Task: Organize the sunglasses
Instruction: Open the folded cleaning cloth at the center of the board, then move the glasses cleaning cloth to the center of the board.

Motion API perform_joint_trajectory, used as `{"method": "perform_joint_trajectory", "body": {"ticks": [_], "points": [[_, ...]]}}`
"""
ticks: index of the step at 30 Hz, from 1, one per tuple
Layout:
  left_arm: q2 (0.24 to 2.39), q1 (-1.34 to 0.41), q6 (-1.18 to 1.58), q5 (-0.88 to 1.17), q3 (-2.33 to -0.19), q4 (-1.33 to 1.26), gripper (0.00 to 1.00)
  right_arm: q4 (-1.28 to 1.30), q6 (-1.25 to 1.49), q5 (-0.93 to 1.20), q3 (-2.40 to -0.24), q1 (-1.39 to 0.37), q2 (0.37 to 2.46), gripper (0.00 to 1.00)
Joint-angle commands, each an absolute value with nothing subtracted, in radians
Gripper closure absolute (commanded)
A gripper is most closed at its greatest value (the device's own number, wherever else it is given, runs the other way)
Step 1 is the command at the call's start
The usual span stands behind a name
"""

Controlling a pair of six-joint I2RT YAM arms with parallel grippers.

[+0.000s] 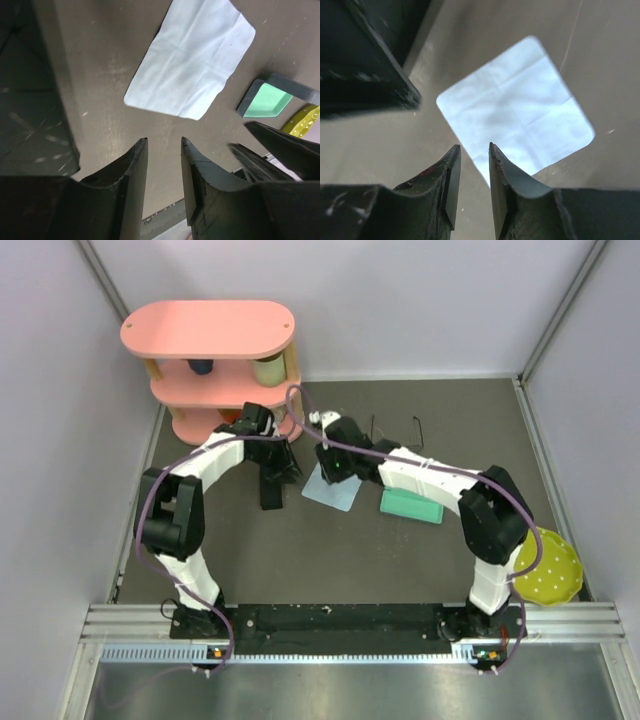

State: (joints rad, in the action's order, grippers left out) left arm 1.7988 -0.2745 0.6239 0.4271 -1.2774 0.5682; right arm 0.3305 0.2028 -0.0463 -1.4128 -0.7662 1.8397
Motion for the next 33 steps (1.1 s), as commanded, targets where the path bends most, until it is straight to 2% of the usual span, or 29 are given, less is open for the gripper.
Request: {"method": "perform_joint_trajectory", "body": {"ticks": [1,5,13,27,30,33], "points": [[1.685,-0.215,0.577,0.376,-1.272,0.594,0.62,0.305,0.311,-0.066,-1.353,-0.784,1.877,0.69],[1.640,-0.175,0.557,0.362,-1.230,0.606,0.63,0.273,0.367,-0.107,-1.364,-0.811,1.939,0.63],[1.592,-0.081,0.545,0.385,-1.129,0.594,0.66,0.278,0.376,-0.118,-1.312,-0.842,1.997,0.64],[1.540,-0.046,0.515,0.463,-1.098,0.584,0.66,0.370,0.135,0.163,-0.977,-0.882,1.724,0.65],[1.532,-0.058,0.494,0.531,-1.089,0.563,0.63,0.364,0.199,0.100,-0.983,-0.884,1.649,0.59],[1.543,-0.109,0.459,0.561,-1.101,0.546,0.59,0.345,0.299,0.040,-1.029,-0.882,1.585,0.47]]}}
